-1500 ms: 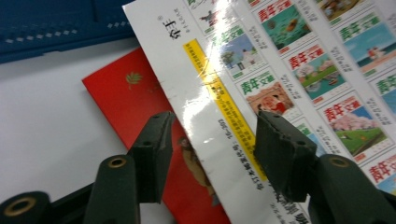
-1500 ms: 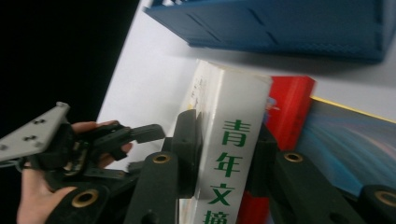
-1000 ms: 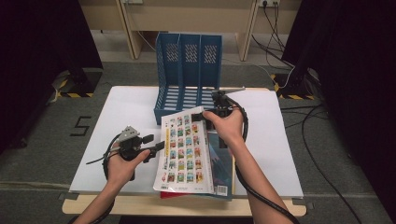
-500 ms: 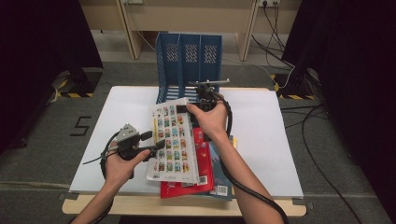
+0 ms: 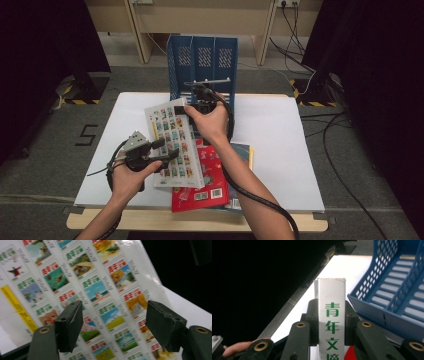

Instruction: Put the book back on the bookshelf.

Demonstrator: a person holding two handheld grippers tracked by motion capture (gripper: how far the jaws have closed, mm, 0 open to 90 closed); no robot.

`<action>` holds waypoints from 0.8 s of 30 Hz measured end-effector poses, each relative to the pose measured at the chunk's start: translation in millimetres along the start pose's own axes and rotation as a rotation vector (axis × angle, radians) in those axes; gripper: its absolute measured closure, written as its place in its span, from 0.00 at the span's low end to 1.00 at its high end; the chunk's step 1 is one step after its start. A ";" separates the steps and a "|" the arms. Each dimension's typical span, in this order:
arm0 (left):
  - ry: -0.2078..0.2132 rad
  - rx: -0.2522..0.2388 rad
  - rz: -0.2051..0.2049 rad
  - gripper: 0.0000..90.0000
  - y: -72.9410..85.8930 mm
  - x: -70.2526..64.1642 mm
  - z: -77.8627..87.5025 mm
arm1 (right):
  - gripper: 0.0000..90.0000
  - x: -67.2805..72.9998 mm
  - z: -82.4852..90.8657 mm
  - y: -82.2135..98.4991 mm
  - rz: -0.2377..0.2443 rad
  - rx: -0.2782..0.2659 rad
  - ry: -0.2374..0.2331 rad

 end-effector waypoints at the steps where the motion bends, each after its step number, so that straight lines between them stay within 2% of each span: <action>1: 0.001 -0.003 0.003 0.33 -1.1 -0.8 0.0 | 0.82 1.5 -1.3 -1.1 0.006 -0.005 0.003; 9: -0.001 -0.026 0.000 0.30 -8.4 -9.9 -0.5 | 0.82 7.1 -11.5 -6.7 0.041 -0.029 0.028; 14: -0.012 -0.022 -0.015 0.29 -11.1 -15.3 -4.9 | 0.82 9.8 -16.8 -9.6 0.057 -0.042 0.043; 20: -0.064 -0.022 -0.055 0.28 -11.8 -19.8 -13.4 | 0.82 13.5 -20.6 -13.0 0.069 -0.058 0.061; 24: -0.095 -0.024 -0.061 0.27 -11.1 -20.4 -18.6 | 0.82 16.3 -23.0 -14.5 0.075 -0.067 0.063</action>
Point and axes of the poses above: each handheld gripper's, and its own axes: z roughly backward along the jaws, y roughly out of its underside, x roughly to its left, the point moved 4 cm from there along -z, roughly forward along the jaws, and after that the axes turned 10 degrees about -y, right-handed, at the moved point
